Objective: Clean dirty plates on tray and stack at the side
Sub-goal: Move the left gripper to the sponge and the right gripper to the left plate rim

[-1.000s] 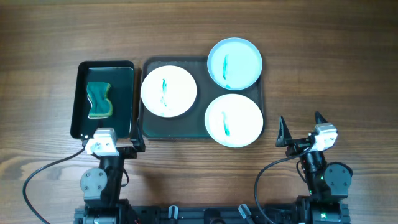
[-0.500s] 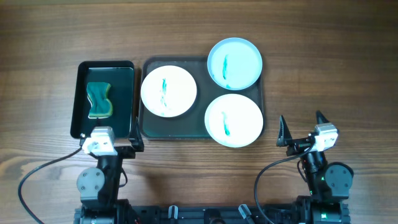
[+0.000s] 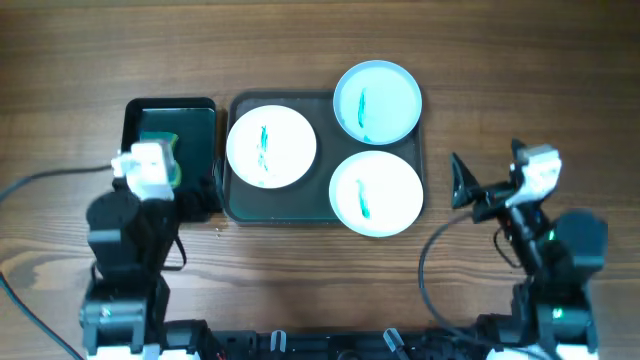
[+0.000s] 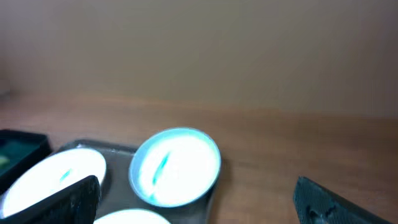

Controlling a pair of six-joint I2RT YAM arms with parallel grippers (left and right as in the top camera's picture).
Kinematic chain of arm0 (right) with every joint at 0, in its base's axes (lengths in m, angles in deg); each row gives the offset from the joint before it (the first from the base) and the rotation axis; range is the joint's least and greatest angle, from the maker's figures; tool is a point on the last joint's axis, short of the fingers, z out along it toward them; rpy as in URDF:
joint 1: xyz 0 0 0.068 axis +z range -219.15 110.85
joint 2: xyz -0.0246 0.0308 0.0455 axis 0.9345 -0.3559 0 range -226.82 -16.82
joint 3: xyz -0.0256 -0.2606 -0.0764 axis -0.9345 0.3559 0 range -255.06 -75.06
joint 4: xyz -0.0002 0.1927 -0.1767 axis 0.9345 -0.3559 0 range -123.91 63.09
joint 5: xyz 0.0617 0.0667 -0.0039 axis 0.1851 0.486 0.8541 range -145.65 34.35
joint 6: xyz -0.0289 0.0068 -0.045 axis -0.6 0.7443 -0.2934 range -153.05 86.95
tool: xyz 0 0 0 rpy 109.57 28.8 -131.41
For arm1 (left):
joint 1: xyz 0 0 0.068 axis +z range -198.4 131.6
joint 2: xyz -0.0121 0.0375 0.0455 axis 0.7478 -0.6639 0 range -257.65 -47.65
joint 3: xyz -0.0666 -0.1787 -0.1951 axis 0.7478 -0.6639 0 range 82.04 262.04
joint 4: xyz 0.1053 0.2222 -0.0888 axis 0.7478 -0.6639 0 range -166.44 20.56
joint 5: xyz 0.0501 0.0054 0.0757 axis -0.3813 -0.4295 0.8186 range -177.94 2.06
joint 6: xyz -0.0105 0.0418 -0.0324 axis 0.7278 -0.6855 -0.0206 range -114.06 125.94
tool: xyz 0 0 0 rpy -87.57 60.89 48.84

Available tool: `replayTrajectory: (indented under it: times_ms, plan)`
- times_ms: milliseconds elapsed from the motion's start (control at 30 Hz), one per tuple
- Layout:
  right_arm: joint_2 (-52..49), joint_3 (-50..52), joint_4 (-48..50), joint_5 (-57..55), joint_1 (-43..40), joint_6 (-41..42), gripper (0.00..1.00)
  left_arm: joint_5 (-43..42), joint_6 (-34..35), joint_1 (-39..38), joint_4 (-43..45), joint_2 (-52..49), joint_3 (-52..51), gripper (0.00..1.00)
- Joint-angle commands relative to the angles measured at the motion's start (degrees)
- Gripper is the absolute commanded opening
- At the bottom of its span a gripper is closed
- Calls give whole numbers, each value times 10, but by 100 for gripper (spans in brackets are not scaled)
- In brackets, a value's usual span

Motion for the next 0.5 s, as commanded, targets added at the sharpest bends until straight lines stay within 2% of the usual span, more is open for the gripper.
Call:
replayTrajectory:
  times_ms: [0,67,133,233,267,300,333,367,433,467]
  plan:
    - [-108,-127,-91,57,3,-6,100,-24,5,-3,-70,-85,120,100]
    - [-189,-227,-197,66,3,-6,100,-24,1,-3,-157,-158,203,100]
    - [-243,-297,-271,65,3,-8,100,-49,-2,-3,-207,-214,258,100]
    - [-357,-436,-419,64,3,-7,100,-209,-3,-3,-236,-293,325,100]
    - [-383,-448,-416,72,3,9,100,-226,-3,-3,-236,-308,326,100]
    - [-403,-447,-396,106,3,84,100,-226,-3,-3,-236,-315,326,100]
    - [-427,-447,-383,162,6,108,100,-225,-3,-3,-235,-322,326,100]
    - [-445,-447,-378,181,17,96,99,-225,-3,-3,-233,-324,326,100]
    - [-475,-447,-375,165,56,108,94,-225,-3,-3,-230,-325,326,100]
    - [-502,-452,-371,128,100,137,87,-225,-3,-3,-228,-325,326,100]
